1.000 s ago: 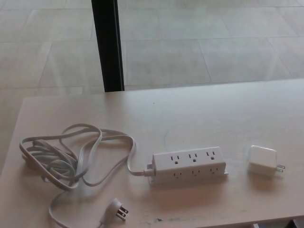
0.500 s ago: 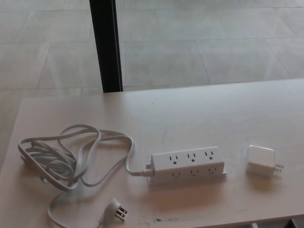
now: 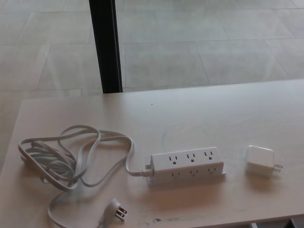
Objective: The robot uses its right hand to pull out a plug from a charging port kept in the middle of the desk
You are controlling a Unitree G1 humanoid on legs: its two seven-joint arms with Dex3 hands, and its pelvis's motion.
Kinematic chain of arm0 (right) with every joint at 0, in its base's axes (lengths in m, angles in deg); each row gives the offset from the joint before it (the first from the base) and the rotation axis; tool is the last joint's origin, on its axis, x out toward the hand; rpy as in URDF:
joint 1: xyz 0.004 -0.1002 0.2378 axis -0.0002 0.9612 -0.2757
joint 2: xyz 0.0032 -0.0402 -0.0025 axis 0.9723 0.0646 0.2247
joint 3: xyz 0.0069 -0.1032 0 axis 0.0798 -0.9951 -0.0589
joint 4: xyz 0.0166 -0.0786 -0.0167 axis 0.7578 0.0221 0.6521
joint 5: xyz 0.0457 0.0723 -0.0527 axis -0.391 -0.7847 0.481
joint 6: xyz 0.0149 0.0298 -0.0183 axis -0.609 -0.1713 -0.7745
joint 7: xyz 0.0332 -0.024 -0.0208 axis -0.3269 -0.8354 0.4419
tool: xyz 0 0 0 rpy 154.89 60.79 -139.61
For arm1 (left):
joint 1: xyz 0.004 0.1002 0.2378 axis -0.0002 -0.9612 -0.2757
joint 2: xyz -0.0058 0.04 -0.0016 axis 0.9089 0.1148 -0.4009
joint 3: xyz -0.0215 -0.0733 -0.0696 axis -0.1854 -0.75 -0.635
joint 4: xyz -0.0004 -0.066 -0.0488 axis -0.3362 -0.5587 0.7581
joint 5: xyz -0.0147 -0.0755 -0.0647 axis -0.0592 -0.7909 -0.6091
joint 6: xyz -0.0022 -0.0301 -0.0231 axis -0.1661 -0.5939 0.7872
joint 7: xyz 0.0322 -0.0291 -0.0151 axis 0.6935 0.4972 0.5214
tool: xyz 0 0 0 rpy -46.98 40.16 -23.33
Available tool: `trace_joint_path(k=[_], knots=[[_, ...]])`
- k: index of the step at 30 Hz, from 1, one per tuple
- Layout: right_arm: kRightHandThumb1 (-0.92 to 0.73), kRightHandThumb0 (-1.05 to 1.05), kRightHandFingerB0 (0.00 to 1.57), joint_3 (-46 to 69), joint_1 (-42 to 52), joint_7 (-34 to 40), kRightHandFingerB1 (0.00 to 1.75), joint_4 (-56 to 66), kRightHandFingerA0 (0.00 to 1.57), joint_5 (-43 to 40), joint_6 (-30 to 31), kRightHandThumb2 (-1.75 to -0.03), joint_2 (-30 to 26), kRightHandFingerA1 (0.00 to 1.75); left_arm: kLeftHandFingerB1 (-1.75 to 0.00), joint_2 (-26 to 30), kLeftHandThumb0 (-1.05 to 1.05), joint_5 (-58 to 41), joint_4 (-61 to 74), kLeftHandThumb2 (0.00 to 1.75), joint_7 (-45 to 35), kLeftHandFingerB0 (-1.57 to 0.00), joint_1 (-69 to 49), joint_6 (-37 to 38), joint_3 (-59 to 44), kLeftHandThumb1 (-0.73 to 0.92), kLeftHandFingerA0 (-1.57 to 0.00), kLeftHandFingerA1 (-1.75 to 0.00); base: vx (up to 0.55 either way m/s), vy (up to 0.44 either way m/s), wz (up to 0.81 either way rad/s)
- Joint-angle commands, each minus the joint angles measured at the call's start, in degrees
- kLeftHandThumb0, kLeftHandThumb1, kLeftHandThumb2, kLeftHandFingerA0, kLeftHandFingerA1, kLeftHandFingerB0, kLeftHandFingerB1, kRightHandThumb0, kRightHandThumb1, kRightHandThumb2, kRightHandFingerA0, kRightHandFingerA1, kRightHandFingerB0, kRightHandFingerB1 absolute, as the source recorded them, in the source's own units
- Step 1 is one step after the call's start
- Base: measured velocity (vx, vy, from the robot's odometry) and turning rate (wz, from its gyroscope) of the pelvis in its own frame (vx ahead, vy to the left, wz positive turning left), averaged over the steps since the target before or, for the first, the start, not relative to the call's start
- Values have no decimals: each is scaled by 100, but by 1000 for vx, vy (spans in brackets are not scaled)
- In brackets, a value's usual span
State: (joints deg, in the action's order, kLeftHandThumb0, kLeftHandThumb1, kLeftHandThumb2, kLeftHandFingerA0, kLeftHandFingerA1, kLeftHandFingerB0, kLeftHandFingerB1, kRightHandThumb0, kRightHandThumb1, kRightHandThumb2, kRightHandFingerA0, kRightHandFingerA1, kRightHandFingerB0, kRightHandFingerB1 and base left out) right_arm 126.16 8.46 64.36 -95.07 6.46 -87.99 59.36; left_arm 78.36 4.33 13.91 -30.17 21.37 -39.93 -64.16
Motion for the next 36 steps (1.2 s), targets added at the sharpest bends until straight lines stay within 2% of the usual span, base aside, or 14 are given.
trace_joint_path(k=[1, 3, 4, 6, 12, 13, 15, 17, 18, 19, 25, 26, 27, 36], knots=[[-65, -93, 2, 810, -134, 1296, 121, -628, 97, -1803, 601, -80, 364, 108, -45, 44, -77, -147, -11, 74, -5, -53, -163, 200, -126, 92, -72, -56, 0, 0, 0], [-51, -89, 19, 830, -116, 1199, 86, -493, 112, -1883, 573, -117, 454, 117, -47, 63, -76, -139, -40, 72, 7, -55, -134, 186, -127, 92, -75, -58, 0, 0, 0], [-66, -93, 10, 803, -84, 1136, 126, -450, 108, -1890, 530, -75, 494, 116, -47, 71, -76, -139, -39, 72, 0, -54, -127, 180, -128, 92, -76, -58, 0, 0, 0], [-46, -99, 25, 706, 55, 965, 97, -429, 110, -1860, 467, -100, 516, 108, -53, 54, -83, -177, 43, 92, -17, -51, -225, 158, -162, 76, -73, -64, 0, 0, 0], [-60, -96, 35, 409, 88, 655, 136, -622, 109, -1959, 606, -74, 414, 115, -53, 74, -82, -110, 39, 93, 95, -53, -210, 102, -142, 76, -74, -63, 0, 0, 0], [-57, -96, 50, 326, 152, 589, 136, -462, 115, -1953, 620, -79, 474, 111, -46, 76, -76, -129, 50, 72, 70, -56, -206, 58, -160, 92, -77, -59, 0, 0, 0], [-44, -94, 47, 204, 188, 581, 105, -491, 119, -2003, 633, -112, 437, 111, -54, 67, -83, -173, 65, 94, 11, -52, -218, 71, -210, 77, -73, -64, 0, 0, 0], [-56, -94, 53, 125, 208, 639, 137, -408, 109, -2095, 612, -74, 479, 114, -47, 69, -76, -122, 42, 72, 34, -55, -215, 113, -191, 92, -74, -57, 0, 0, 0], [-43, -95, 71, 85, 231, 642, 118, -309, 117, -2160, 640, -111, 518, 113, -45, 74, -77, -102, 32, 73, 30, -53, -215, 124, -181, 92, -74, -56, 0, 0, 0], [-57, -93, 52, 21, 262, 537, 137, -324, 106, -2189, 636, -72, 499, 110, -46, 76, -77, -97, 23, 73, 31, -54, -210, 117, -180, 92, -74, -56, 0, 0, 0], [-53, -98, 53, -408, 437, 405, 141, -70, 104, -2505, 564, -70, 587, 104, -49, 94, -75, -135, 90, 72, 43, -55, -119, 47, -239, 92, -78, -62, 0, 0, 0], [-35, -101, 68, -475, 477, 415, 121, 9, 104, -2581, 601, -103, 601, 104, -49, 87, -75, -126, 137, 73, 53, -55, -142, 49, -238, 92, -76, -61, 0, 0, 0], [-51, -96, 65, -520, 469, 478, 135, -116, 113, -2629, 304, -71, 613, 103, -46, 89, -74, -76, 143, 74, 105, -54, -146, 56, -202, 92, -75, -56, 0, 0, 0], [-51, -99, 53, -1029, 638, 183, 126, -226, 103, -3062, -258, -58, 614, 92, -46, 108, -76, -90, 77, 73, -1, -53, -89, 93, -216, 92, -73, -56, 0, 0, 0]])
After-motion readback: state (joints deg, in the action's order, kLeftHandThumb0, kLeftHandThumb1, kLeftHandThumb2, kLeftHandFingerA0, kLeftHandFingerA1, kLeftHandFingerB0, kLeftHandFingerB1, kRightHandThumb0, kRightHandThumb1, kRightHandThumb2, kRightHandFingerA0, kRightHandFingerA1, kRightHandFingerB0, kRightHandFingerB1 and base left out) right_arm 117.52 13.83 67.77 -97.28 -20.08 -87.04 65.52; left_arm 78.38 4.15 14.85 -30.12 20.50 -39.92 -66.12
